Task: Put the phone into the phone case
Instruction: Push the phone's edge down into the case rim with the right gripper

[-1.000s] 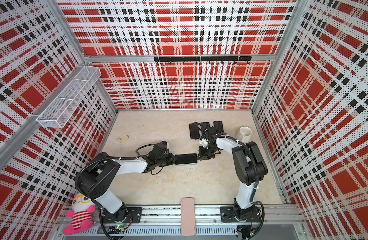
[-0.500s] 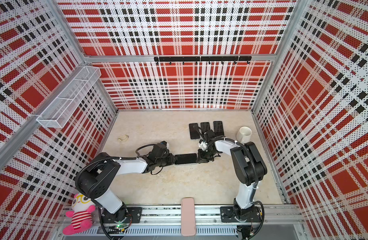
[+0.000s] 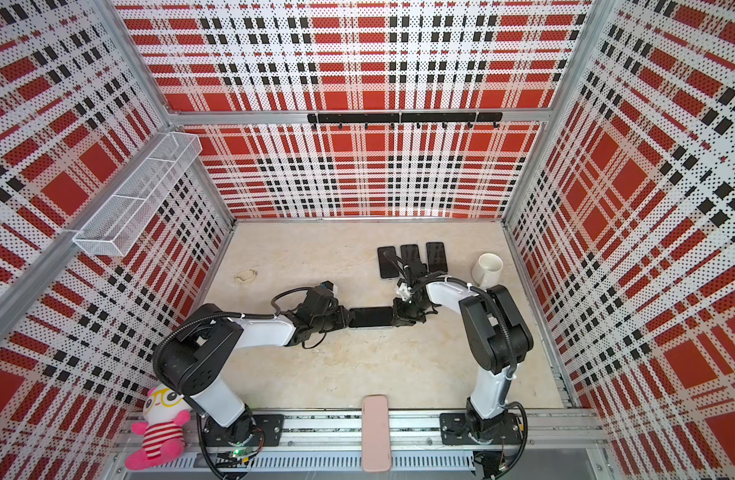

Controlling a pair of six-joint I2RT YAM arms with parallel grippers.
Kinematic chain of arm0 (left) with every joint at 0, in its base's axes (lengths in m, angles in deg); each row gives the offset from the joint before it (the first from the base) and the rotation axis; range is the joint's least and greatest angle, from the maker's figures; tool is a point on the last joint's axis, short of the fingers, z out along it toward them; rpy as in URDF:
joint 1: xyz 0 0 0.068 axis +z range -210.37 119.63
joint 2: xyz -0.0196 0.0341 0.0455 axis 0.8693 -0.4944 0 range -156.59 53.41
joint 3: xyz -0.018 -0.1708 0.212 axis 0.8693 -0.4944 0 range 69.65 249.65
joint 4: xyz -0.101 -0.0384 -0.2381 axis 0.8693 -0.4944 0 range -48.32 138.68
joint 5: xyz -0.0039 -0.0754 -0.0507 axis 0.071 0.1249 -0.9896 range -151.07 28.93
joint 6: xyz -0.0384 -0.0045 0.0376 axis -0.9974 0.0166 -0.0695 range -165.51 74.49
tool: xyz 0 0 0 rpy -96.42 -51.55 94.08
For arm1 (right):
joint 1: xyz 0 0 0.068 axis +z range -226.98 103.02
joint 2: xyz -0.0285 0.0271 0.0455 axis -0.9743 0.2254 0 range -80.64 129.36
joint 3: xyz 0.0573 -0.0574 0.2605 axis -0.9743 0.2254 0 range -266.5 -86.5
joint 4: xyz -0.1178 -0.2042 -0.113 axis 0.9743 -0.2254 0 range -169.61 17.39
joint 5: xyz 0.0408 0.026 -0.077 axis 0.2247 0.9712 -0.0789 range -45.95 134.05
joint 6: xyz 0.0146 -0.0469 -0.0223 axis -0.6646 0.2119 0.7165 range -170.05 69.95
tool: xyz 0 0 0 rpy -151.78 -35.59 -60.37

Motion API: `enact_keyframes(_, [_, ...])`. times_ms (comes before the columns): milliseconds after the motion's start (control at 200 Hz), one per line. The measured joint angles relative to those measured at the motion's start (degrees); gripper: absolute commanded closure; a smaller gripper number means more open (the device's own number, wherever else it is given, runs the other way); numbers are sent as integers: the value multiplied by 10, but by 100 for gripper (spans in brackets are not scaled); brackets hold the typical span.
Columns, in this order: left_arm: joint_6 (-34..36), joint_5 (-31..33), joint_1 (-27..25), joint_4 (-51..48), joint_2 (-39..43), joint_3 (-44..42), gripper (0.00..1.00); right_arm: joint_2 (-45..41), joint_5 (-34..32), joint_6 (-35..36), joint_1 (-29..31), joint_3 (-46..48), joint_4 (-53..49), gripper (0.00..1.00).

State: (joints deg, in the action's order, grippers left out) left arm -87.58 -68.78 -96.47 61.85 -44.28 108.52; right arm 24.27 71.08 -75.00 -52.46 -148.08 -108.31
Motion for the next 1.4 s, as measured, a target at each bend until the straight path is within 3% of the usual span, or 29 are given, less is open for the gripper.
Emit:
enact_keyframes(556, [0,15,-3,6,-7,5,78,8,-111,-59,56,-28,-35,92])
enact_keyframes(1132, [2,23,-3,18,-10,3,79,30,-114,-87,59,-40,-43,92])
enact_keyframes(1403, [11,24,-3,18,-10,3,79,-3,-138,-62,65,-41,-43,86])
